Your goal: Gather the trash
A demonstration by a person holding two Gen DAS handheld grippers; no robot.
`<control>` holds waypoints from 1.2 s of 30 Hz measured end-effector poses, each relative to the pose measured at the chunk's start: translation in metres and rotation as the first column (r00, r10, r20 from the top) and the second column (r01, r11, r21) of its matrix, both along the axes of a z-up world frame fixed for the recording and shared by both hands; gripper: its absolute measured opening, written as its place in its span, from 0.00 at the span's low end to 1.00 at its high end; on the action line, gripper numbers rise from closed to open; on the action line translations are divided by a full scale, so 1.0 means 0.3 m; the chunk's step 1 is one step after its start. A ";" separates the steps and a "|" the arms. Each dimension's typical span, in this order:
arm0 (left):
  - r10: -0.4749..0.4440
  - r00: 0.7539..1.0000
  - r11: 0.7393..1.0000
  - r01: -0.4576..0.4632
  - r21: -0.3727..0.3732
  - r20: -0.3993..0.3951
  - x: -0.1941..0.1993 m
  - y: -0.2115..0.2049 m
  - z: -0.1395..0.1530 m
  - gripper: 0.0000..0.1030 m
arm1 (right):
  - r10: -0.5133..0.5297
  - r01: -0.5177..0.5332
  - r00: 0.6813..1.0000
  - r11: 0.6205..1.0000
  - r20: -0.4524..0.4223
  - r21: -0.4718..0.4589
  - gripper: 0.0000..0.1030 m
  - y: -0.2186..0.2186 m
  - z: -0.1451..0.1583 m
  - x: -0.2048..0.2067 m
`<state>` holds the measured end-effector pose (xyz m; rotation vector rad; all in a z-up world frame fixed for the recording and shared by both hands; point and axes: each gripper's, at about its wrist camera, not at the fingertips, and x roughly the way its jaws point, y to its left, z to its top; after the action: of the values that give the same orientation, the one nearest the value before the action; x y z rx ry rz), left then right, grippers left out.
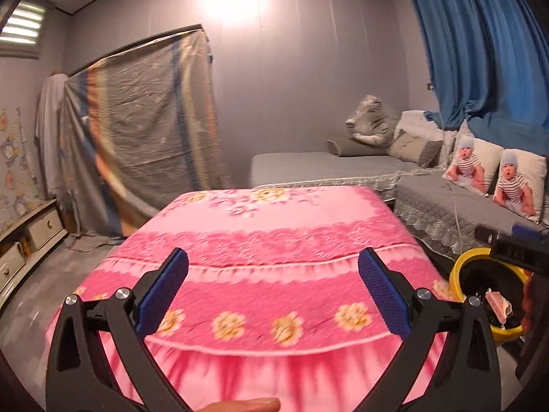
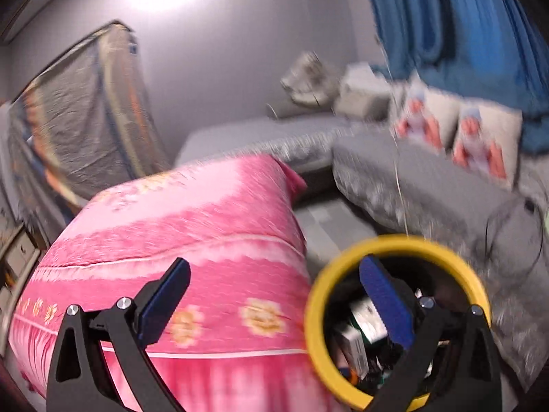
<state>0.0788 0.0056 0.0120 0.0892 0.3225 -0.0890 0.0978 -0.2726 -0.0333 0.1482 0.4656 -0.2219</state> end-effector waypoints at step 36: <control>0.144 0.989 0.981 -0.149 -0.128 -0.043 -0.156 0.090 -0.083 0.92 | 0.015 -0.014 1.000 0.996 0.014 -0.092 0.93 0.218 -0.101 -0.168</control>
<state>0.0321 0.0326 -0.0128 -0.0661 0.3553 0.0348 0.0474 -0.2073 -0.0637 0.0562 0.4409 -0.2276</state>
